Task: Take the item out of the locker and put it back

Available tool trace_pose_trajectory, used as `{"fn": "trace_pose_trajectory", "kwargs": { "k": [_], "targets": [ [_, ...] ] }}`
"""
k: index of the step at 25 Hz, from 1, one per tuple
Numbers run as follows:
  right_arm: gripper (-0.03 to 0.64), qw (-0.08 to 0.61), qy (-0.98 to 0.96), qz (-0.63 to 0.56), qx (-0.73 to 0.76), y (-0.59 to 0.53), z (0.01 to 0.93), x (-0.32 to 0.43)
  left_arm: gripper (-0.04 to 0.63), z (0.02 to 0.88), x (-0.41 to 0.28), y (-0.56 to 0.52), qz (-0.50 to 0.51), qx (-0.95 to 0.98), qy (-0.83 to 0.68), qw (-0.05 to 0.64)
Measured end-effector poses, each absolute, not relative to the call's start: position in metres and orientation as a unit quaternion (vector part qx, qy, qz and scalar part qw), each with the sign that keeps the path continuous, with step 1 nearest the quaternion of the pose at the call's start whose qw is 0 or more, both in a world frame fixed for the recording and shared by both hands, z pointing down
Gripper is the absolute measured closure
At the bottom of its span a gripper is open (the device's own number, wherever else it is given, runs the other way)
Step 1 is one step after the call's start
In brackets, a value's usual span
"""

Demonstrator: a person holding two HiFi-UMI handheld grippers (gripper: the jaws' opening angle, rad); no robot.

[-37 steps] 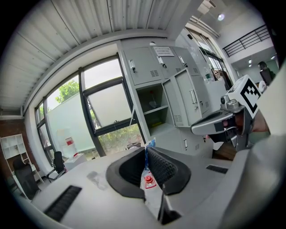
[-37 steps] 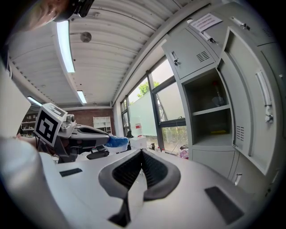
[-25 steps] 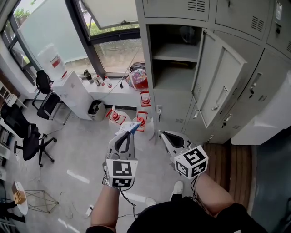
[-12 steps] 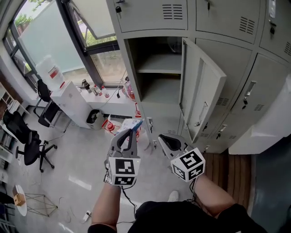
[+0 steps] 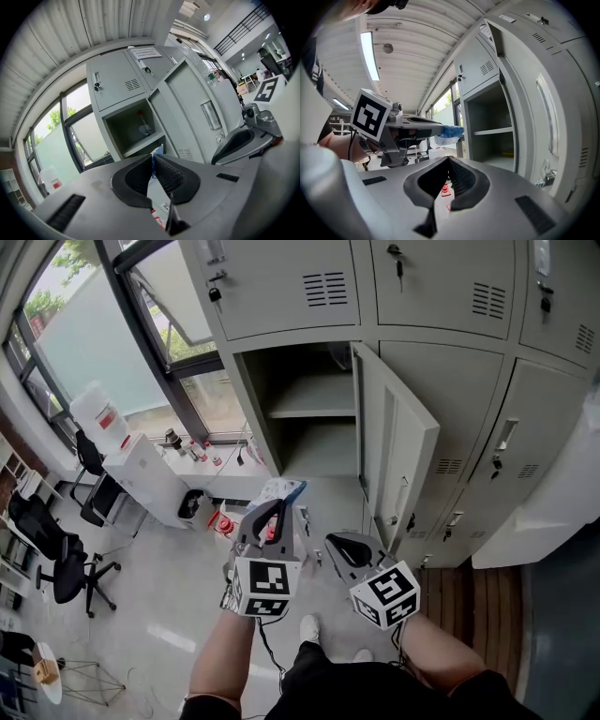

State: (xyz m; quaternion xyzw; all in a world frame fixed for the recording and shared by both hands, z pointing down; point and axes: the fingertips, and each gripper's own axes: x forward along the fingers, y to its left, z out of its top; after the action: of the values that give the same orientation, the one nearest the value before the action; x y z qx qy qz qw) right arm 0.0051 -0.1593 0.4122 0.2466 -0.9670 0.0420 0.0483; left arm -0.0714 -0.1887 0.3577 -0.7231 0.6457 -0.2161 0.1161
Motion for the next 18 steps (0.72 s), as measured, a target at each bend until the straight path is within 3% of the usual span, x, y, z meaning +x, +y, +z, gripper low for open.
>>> {"fn": "trace_pose_trajectory", "kwargs": {
  "k": [18],
  "targets": [
    [0.565, 0.042, -0.931, 0.047, 0.361, -0.255, 0.413, -0.027, 0.568, 0.323, -0.089, -0.338, -0.189, -0.796, 0.549, 0.173]
  ]
}}
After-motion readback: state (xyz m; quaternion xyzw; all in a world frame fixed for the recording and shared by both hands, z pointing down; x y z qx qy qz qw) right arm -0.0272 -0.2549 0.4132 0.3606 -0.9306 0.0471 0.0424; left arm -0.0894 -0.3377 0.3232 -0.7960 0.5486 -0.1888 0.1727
